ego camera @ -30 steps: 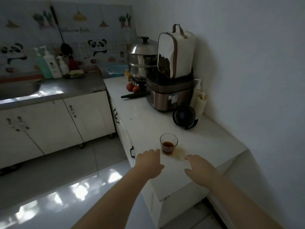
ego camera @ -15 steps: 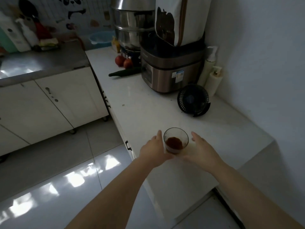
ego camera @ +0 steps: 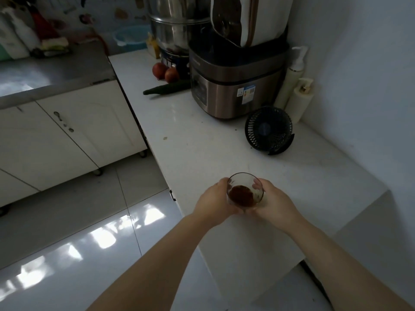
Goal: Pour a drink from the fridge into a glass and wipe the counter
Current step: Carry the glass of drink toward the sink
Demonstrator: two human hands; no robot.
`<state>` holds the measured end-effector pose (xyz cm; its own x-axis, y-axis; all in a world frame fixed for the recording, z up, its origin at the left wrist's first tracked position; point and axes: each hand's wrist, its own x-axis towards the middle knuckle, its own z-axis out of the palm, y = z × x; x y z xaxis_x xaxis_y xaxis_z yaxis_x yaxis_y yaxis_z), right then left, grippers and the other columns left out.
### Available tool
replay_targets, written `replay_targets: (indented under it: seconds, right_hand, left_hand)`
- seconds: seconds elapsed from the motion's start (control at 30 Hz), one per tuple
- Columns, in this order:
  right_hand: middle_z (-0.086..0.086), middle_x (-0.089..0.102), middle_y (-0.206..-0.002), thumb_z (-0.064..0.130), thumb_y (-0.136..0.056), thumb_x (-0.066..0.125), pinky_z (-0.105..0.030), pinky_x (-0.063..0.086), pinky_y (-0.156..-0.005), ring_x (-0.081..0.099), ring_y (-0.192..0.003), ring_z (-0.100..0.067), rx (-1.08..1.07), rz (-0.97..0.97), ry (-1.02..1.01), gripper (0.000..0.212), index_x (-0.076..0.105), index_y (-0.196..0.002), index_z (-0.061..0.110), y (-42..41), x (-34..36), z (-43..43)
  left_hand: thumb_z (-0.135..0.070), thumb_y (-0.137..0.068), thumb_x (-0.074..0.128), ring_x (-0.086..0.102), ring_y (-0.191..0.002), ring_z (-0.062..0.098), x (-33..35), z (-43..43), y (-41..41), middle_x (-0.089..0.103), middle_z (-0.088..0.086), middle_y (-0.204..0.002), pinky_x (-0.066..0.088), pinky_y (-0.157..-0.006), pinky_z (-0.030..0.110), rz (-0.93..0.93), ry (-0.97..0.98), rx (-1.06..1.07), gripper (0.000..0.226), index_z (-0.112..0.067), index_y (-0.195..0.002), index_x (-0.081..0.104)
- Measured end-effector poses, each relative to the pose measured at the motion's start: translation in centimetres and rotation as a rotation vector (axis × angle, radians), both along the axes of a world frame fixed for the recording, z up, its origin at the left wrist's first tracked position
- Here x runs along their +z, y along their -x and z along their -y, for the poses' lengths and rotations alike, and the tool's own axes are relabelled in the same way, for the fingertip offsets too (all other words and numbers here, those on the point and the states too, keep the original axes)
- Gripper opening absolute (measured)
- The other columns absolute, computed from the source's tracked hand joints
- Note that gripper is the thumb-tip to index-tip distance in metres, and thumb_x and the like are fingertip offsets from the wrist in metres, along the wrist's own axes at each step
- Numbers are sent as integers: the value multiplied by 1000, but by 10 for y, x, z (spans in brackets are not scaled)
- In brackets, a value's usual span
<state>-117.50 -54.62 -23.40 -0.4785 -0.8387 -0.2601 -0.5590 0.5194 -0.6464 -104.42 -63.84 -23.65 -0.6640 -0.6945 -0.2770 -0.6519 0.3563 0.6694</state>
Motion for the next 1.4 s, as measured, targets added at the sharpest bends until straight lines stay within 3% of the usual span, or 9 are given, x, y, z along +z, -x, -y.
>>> replay_targets:
  seconds: [0.37, 0.73, 0.97, 1.1, 1.23, 1.4]
  right_hand:
    - [-1, 50, -139, 22, -64, 84, -24, 34, -100, 47, -126, -16, 50, -2, 107, 89, 36, -138, 14, 3, 39, -2]
    - [-3, 49, -139, 14, -64, 84, -25, 41, -90, 57, -112, -17, 149, 52, 194, 90, 35, -139, 13, -28, 94, -14]
    - [-3, 50, -135, 17, -64, 83, -30, 45, -91, 56, -110, -17, 279, 53, 229, 86, 37, -137, 13, -70, 115, -20]
    - [-2, 51, -131, 16, -65, 82, -18, 43, -75, 55, -101, -13, 375, 79, 236, 83, 38, -136, 13, -106, 124, -16]
    - [4, 53, -113, 15, -66, 82, -14, 43, -69, 54, -97, -12, 467, 110, 235, 76, 42, -130, 14, -152, 130, -4]
    - [7, 56, -102, 12, -63, 82, -25, 51, -80, 58, -95, -13, 581, 143, 229, 71, 47, -125, 18, -220, 135, 29]
  left_hand:
    - [-32, -73, 78, 53, -120, 22, 41, -2, -1, 56, 3, -132, 42, -95, 31, -59, 80, 3, 76, -14, -135, 39]
    - [-33, -71, 80, 54, -117, 22, 100, -27, -41, 57, 3, -129, 46, -96, 34, -99, 127, 93, 77, -16, -135, 40]
    - [-30, -70, 81, 56, -114, 20, 120, -51, -94, 58, 3, -128, 49, -95, 33, -159, 128, 210, 78, -16, -135, 41]
    - [-29, -70, 82, 57, -112, 19, 124, -58, -134, 58, 2, -127, 50, -92, 30, -183, 121, 302, 79, -14, -135, 41]
    - [-34, -68, 82, 58, -108, 14, 126, -58, -183, 61, -1, -123, 48, -86, 23, -187, 143, 395, 76, -19, -132, 45]
    - [-32, -65, 84, 58, -109, 17, 131, -45, -256, 62, -2, -122, 51, -93, 32, -196, 136, 527, 76, -22, -131, 48]
